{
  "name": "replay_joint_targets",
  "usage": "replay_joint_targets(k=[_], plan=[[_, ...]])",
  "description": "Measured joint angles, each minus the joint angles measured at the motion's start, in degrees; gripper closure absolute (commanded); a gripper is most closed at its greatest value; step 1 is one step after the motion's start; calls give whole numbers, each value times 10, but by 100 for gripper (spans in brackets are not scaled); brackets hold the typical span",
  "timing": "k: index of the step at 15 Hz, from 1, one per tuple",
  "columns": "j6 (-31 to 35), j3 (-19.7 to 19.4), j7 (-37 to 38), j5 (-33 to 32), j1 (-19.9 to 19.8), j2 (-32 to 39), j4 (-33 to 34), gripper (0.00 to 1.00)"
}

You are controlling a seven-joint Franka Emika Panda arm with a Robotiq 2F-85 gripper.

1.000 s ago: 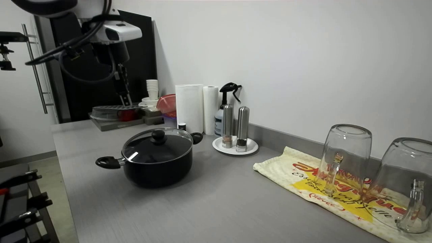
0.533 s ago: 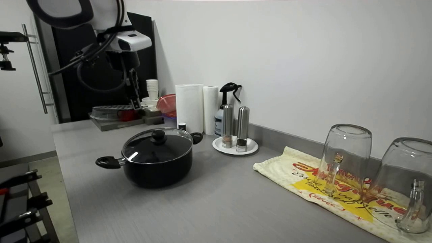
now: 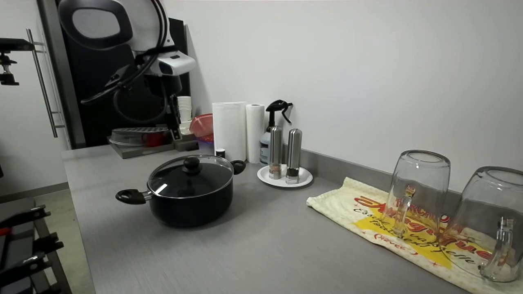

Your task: Remove the lid from the pot

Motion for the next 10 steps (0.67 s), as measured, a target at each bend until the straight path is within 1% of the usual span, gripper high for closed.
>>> replay_joint_targets(k=[5,10], plan=[[9,12,1,0,0,48,25,0],[19,21,19,0,-3,88,61,0]])
